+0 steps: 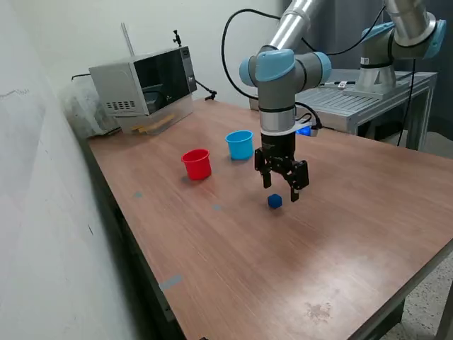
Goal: Place red objects in the red bin, and blue objects in the blue bin.
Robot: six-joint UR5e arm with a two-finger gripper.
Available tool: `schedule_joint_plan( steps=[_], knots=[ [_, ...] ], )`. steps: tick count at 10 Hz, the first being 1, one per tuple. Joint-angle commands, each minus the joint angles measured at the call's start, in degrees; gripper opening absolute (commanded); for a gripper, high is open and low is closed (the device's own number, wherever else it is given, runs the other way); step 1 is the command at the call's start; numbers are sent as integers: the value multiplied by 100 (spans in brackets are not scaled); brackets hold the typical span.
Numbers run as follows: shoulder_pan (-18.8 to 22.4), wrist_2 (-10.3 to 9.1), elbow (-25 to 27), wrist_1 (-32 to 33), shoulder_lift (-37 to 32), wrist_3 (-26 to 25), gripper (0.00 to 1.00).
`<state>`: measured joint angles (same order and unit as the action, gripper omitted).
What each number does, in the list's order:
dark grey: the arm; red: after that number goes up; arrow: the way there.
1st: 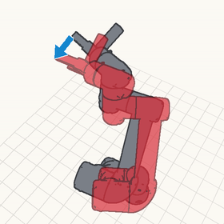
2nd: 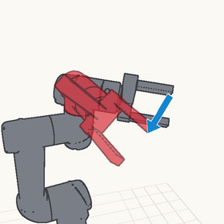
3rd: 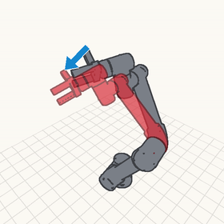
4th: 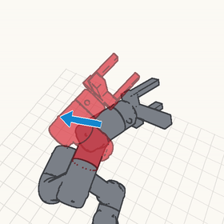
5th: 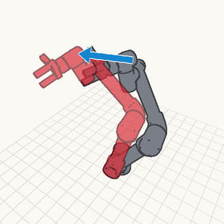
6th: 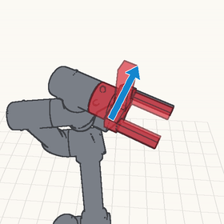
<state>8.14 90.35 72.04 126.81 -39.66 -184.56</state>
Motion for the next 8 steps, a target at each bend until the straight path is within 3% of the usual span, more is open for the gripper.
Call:
schedule_joint_plan(
  steps=[1,8],
  knots=[
    [-136,9,-23,2,28,8,100],
    [-93,9,12,-24,116,8,100]
  ],
)
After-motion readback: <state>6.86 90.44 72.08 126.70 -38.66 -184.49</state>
